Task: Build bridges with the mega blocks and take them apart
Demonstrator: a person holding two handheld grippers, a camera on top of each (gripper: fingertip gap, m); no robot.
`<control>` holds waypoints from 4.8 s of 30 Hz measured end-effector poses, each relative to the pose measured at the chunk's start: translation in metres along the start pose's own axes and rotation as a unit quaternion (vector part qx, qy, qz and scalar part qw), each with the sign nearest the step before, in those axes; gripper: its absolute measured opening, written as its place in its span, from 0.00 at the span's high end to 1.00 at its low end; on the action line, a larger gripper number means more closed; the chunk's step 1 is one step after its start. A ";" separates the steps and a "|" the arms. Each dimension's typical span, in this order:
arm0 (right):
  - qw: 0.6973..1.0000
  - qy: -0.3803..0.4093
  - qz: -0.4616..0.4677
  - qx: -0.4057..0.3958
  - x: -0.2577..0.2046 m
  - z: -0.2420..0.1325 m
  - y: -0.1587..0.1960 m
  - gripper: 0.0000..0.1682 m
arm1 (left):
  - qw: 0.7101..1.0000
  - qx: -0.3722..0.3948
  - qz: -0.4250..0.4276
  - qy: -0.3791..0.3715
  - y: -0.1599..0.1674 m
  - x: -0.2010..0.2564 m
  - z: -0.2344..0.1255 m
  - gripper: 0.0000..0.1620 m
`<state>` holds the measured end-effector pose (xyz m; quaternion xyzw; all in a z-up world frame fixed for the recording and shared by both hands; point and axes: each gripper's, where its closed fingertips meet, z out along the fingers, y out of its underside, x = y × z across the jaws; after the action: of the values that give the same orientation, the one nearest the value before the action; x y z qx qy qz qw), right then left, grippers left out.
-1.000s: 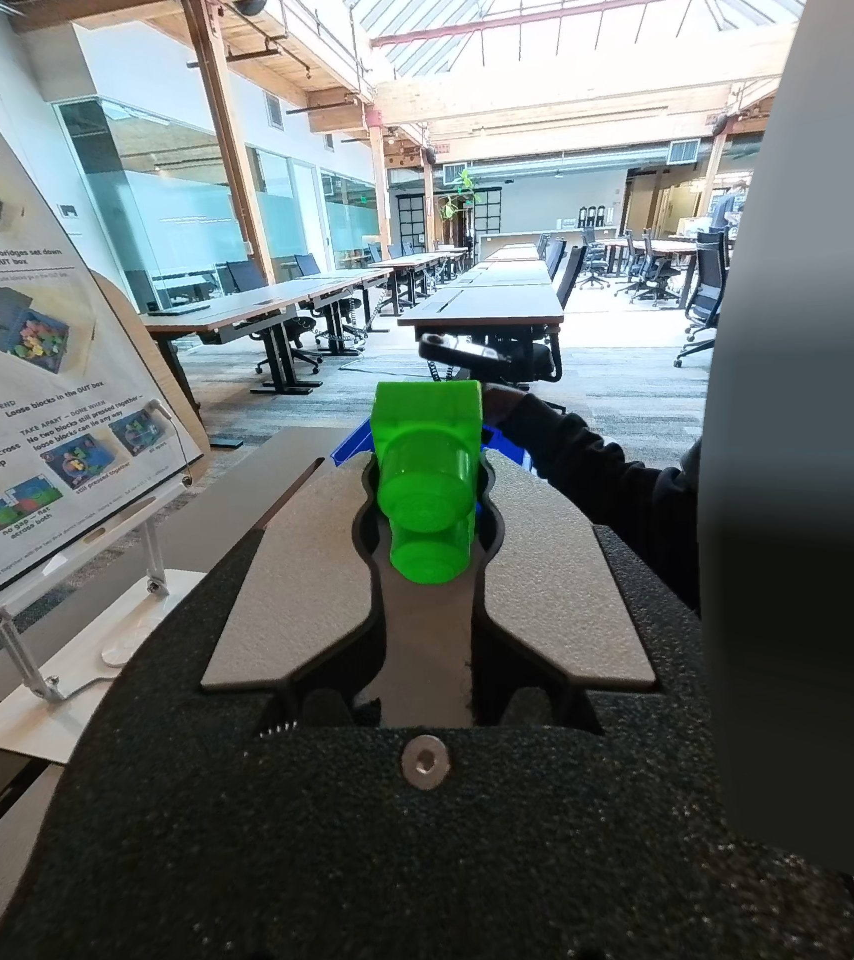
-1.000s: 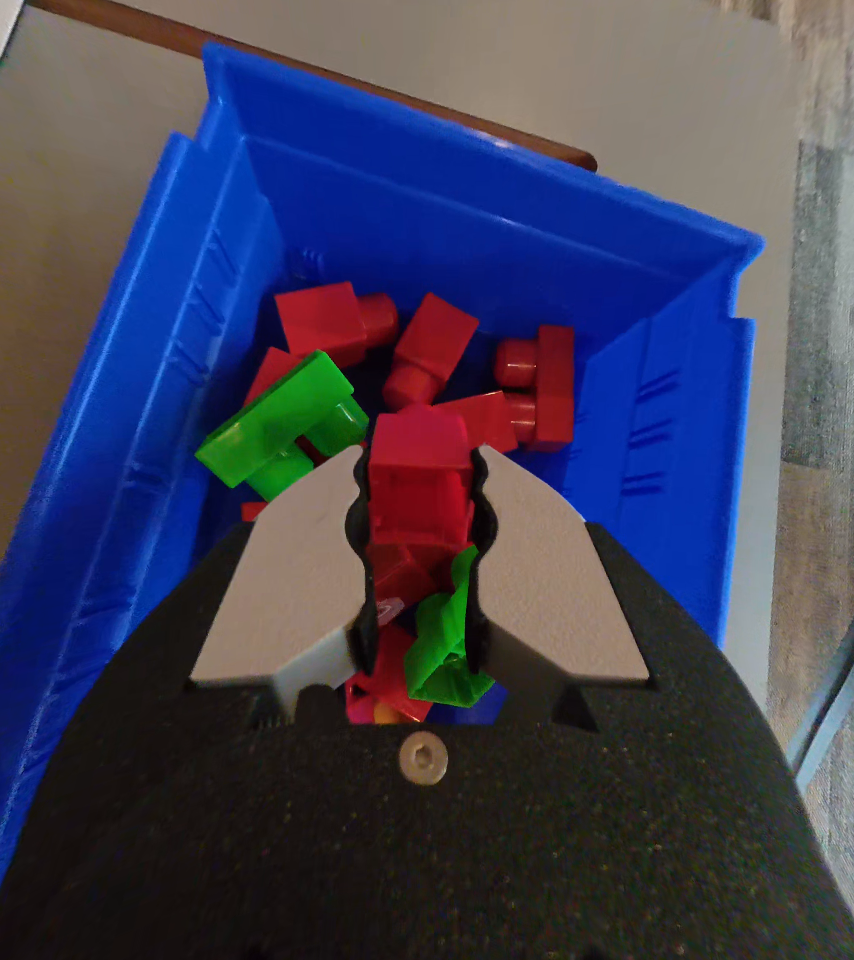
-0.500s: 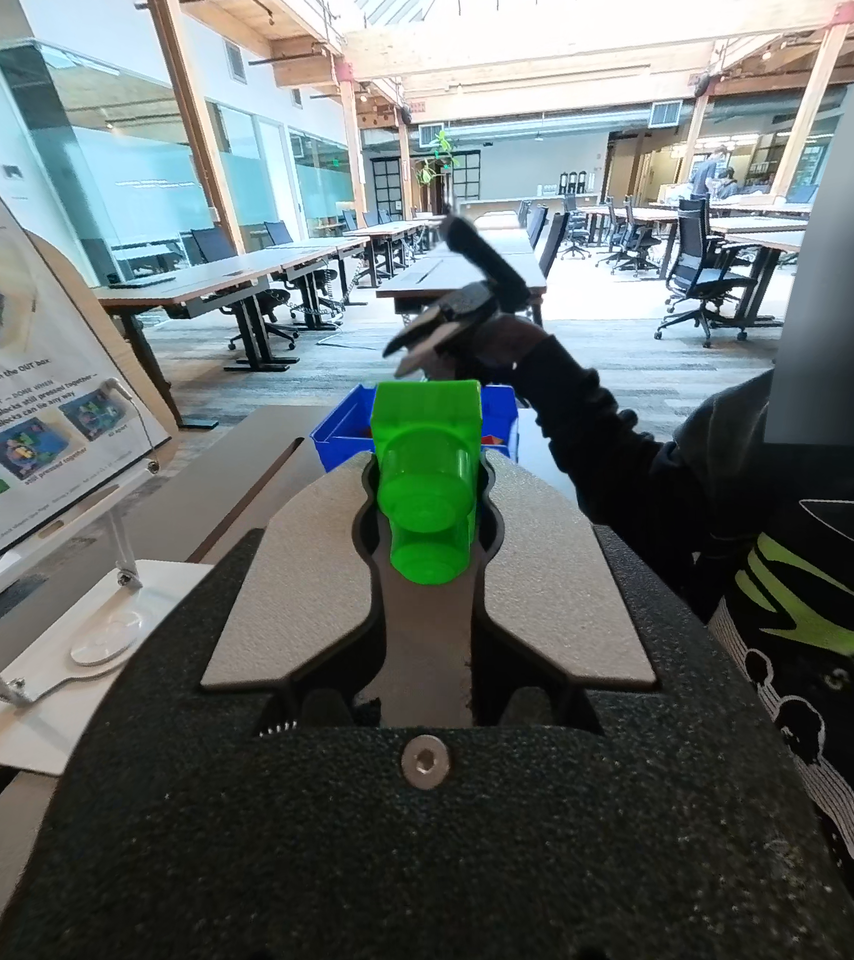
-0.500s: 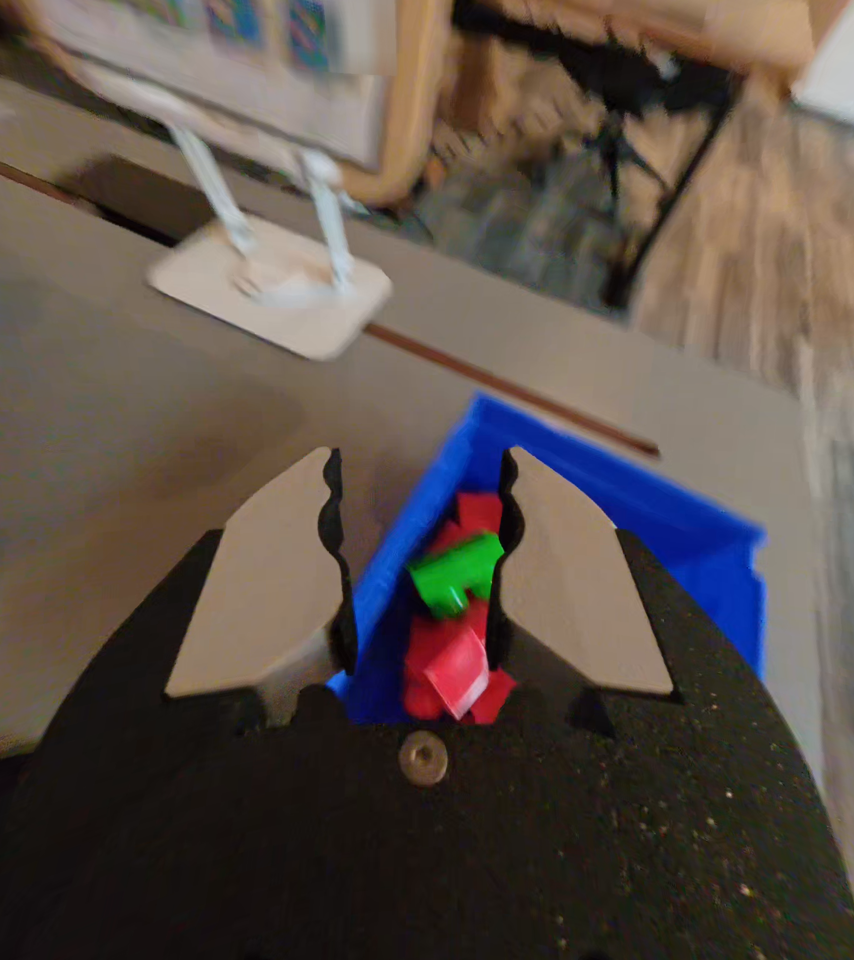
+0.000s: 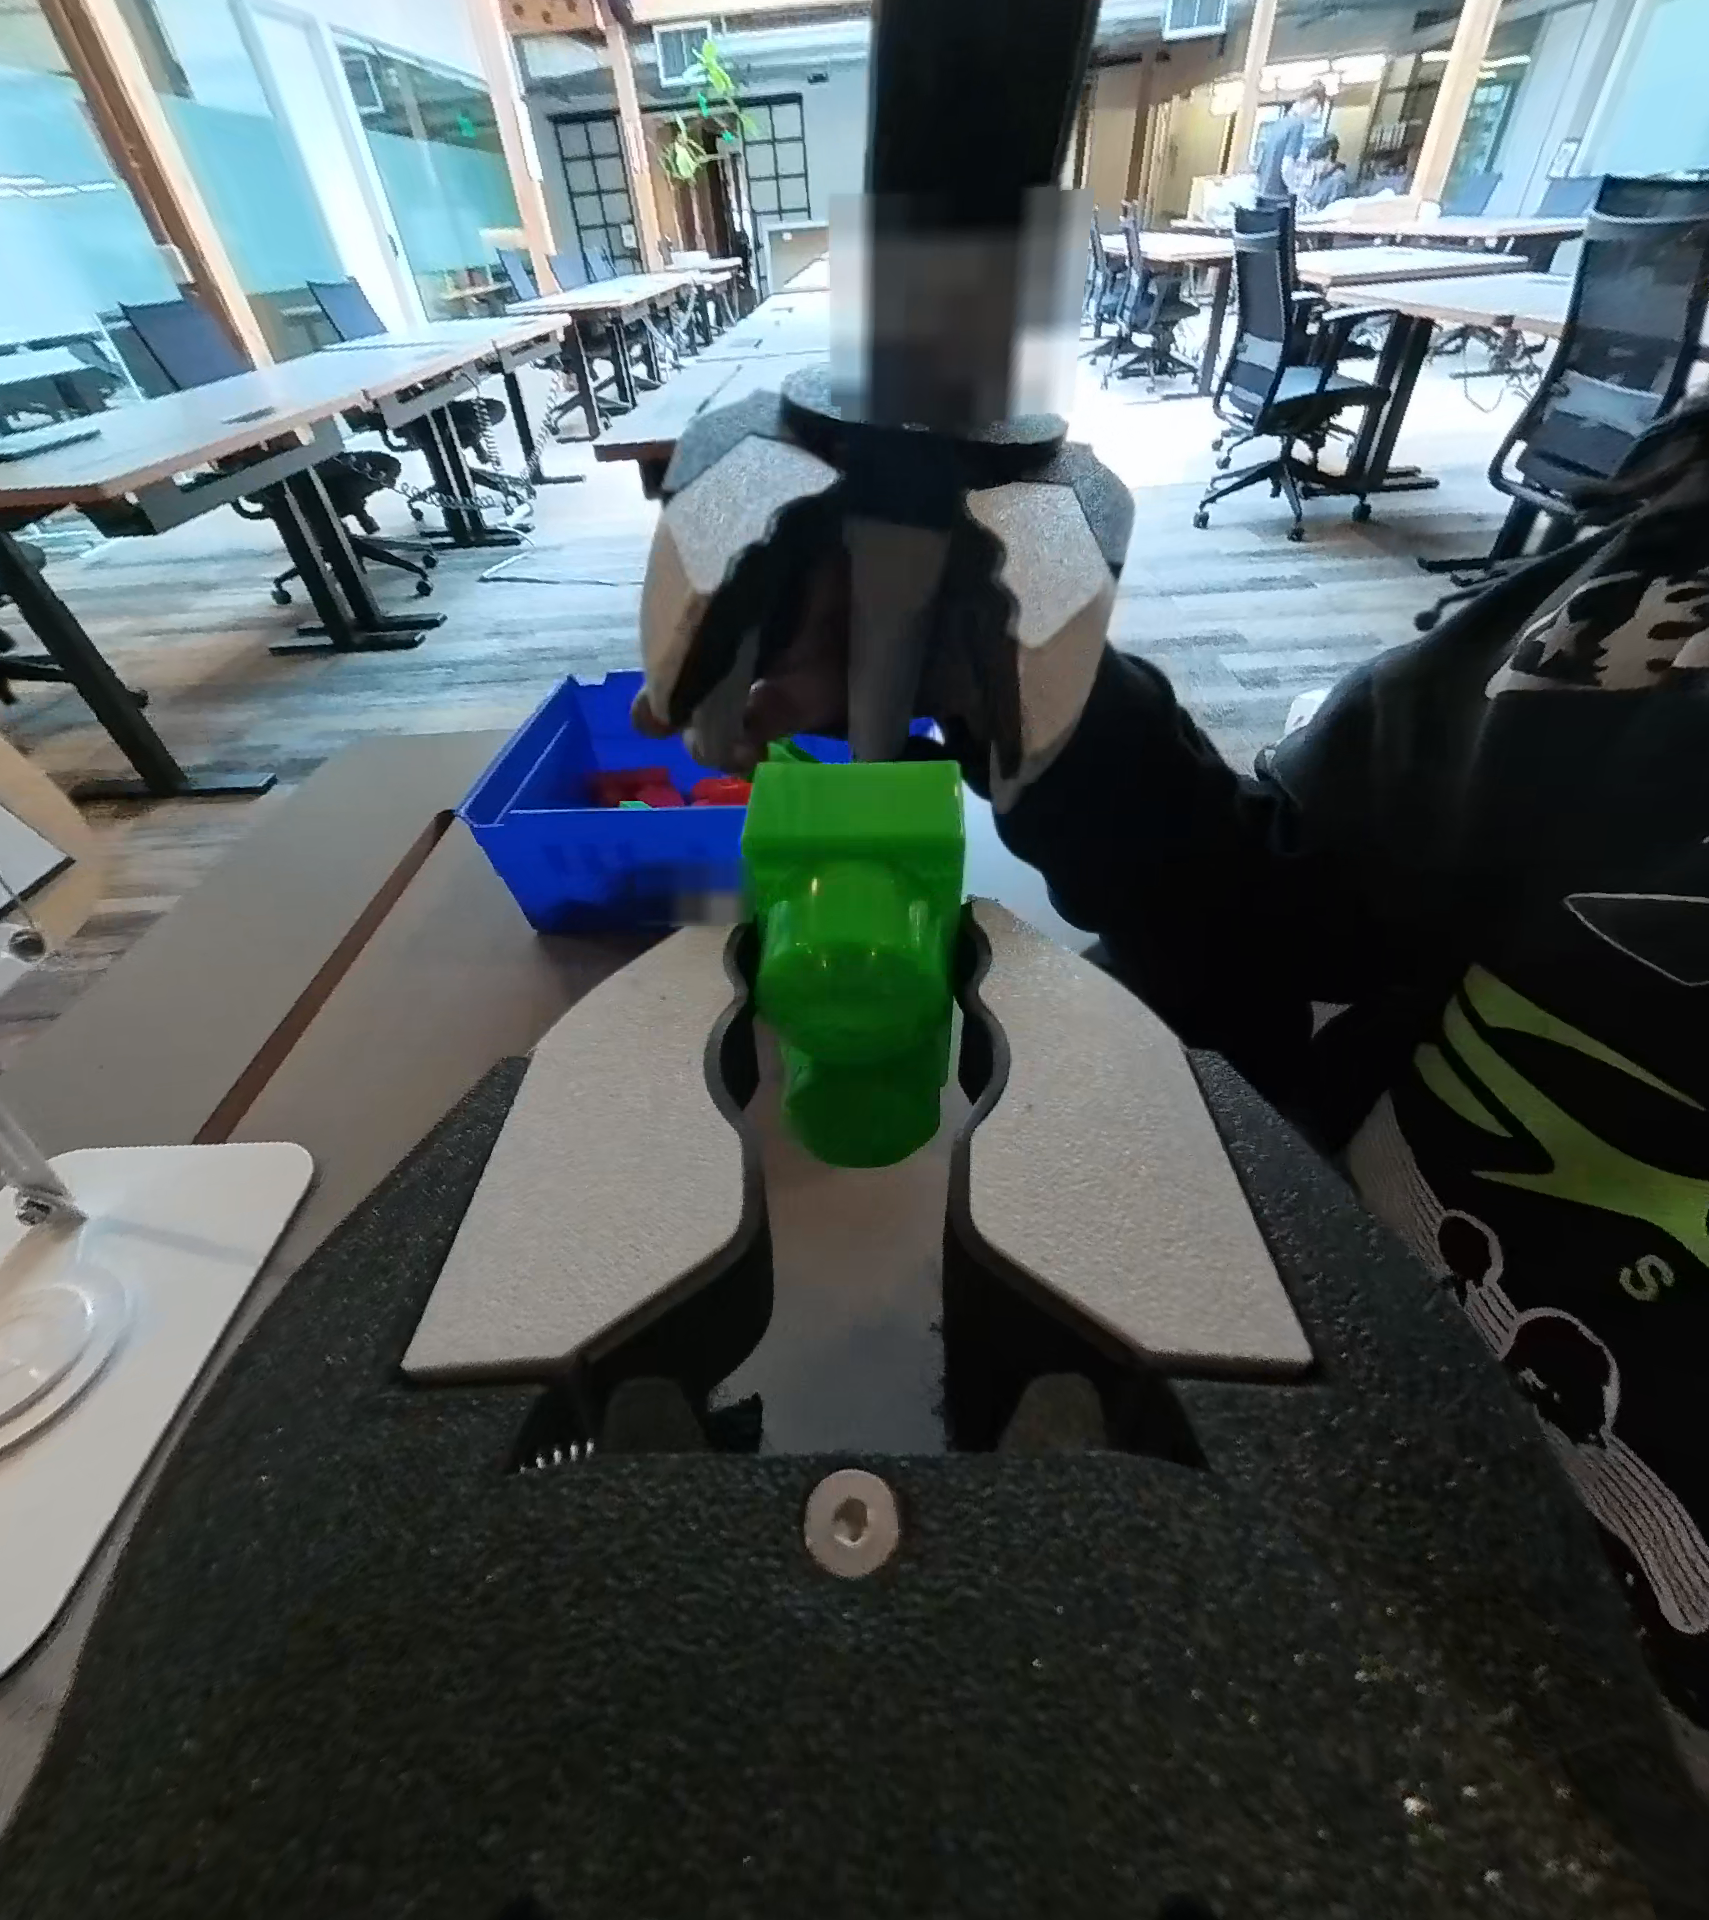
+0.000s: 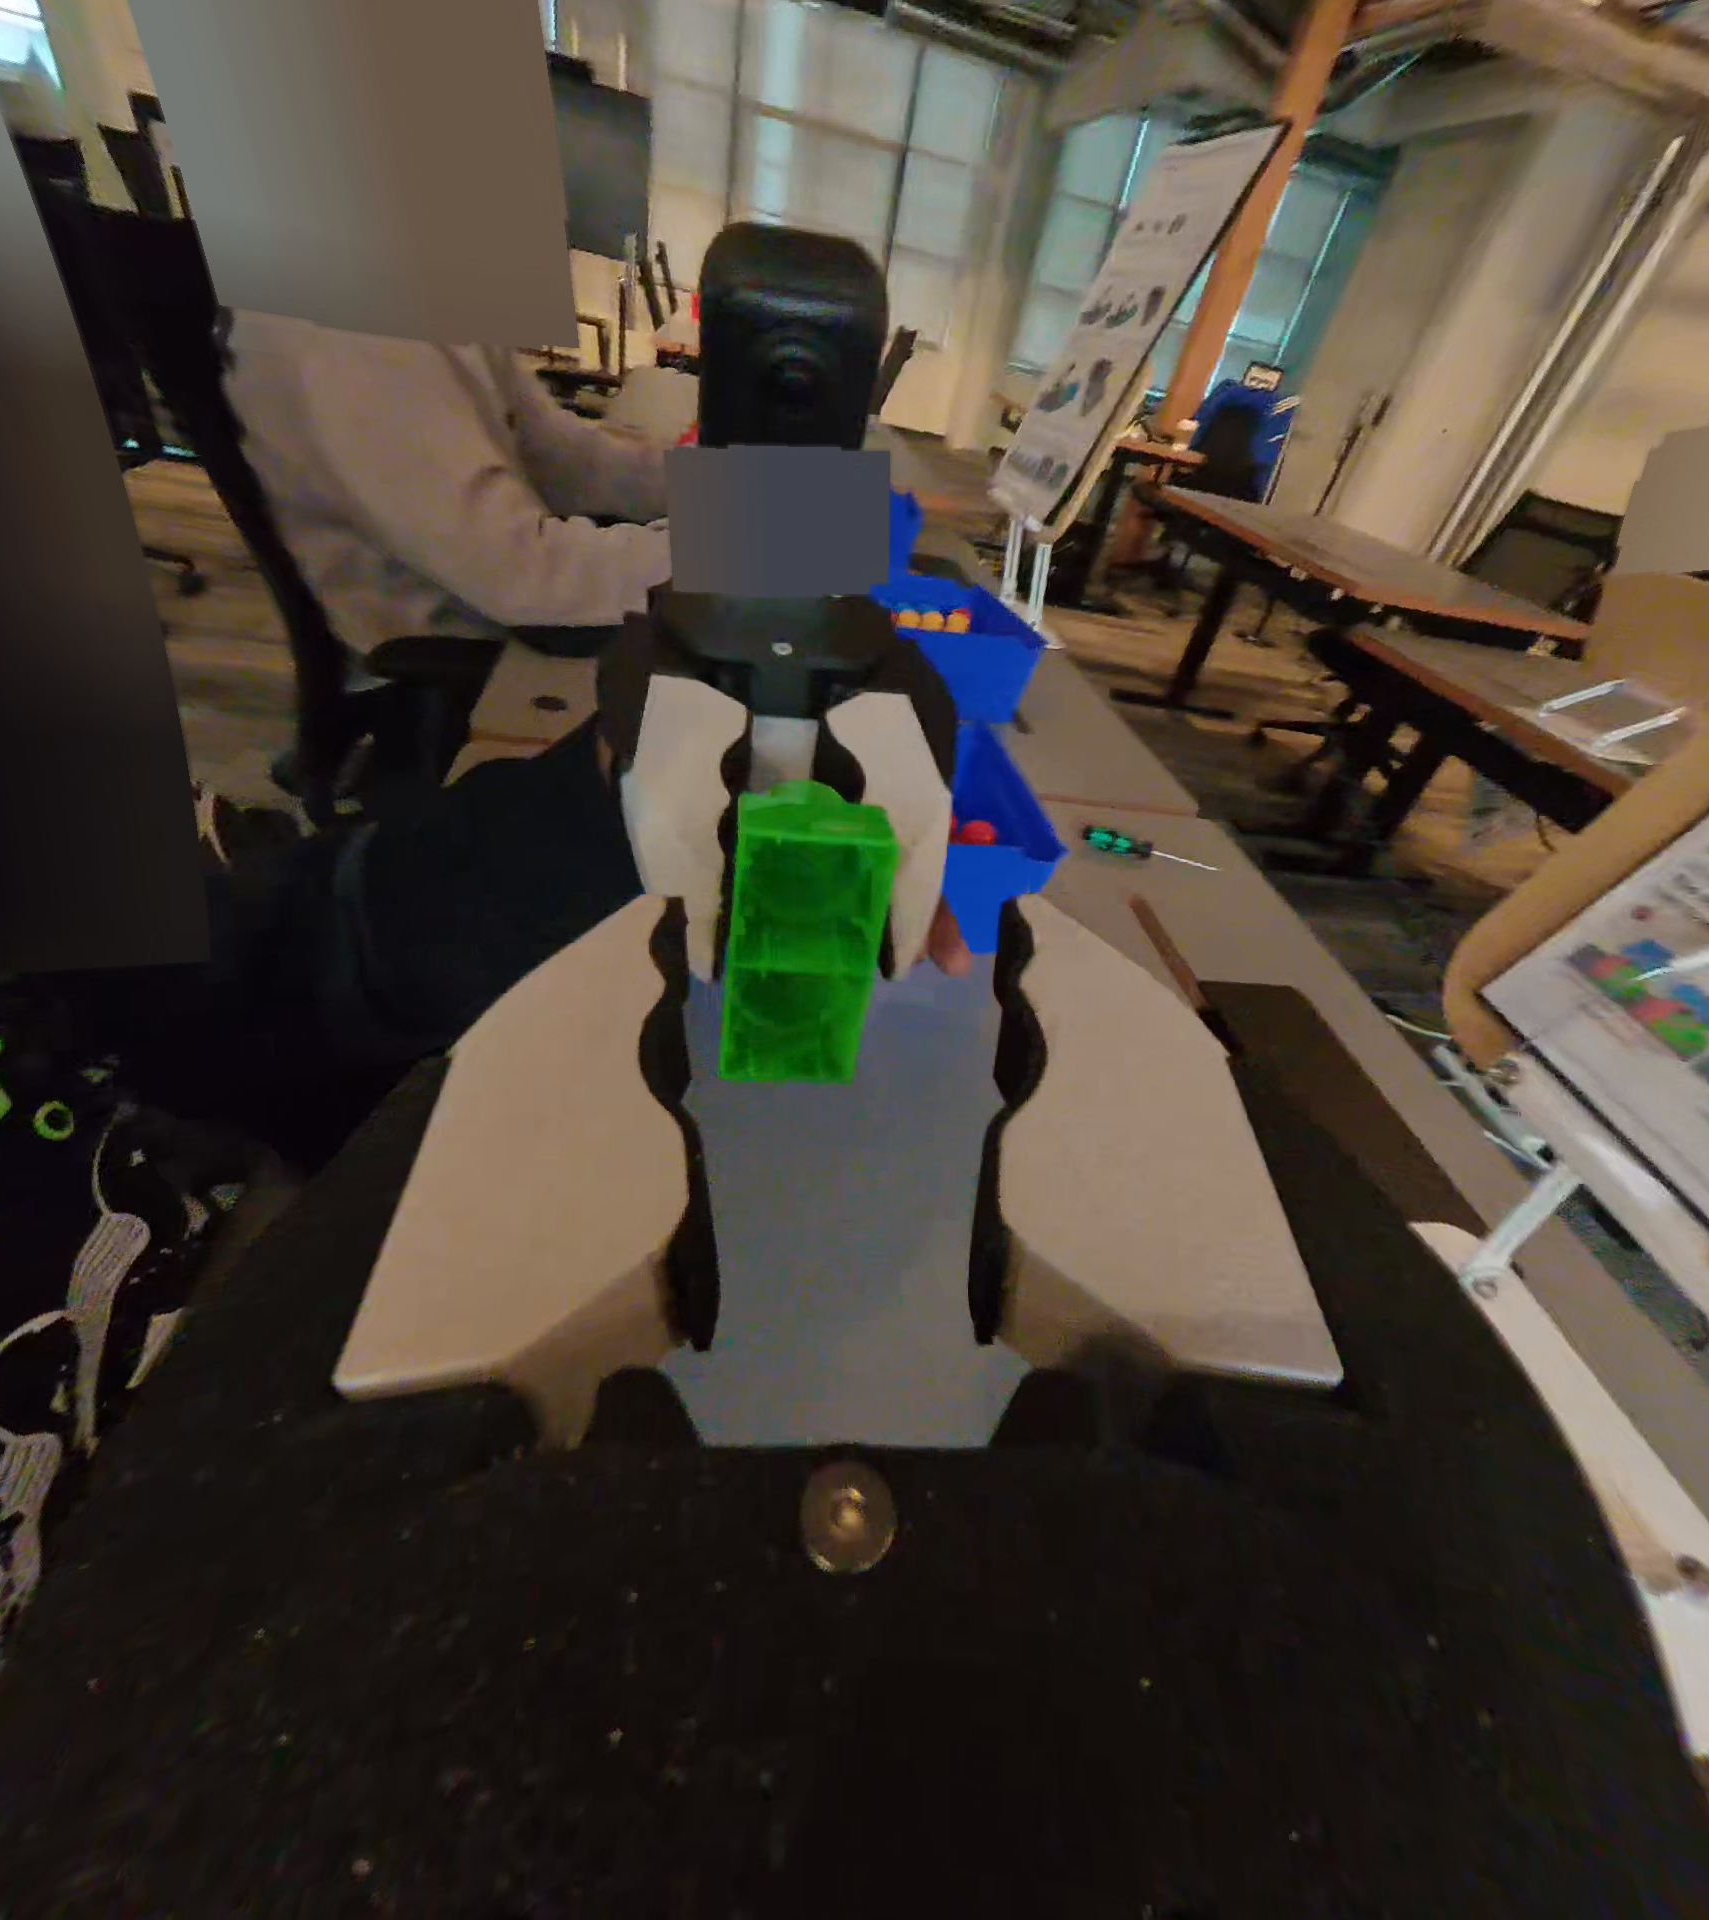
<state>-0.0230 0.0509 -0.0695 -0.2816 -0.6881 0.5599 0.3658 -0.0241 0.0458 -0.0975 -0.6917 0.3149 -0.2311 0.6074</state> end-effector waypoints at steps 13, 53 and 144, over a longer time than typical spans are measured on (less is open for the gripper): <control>0.999 -0.038 0.018 -0.012 -0.011 0.023 0.013 0.77 | 1.000 -0.024 0.004 0.012 0.009 0.004 0.012 0.78; 0.700 0.637 0.231 -0.225 0.174 -0.387 0.241 0.79 | 0.951 0.124 -0.015 -0.282 -0.035 -0.071 -0.133 0.71; 0.990 0.134 0.014 -0.037 0.060 -0.051 0.023 0.67 | 0.966 0.161 -0.056 -0.195 -0.060 -0.067 -0.102 0.78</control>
<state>-0.0164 0.1322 -0.0757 -0.3770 -0.6492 0.4960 0.4364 -0.1324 0.0267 -0.0188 -0.6332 0.1100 -0.1733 0.7462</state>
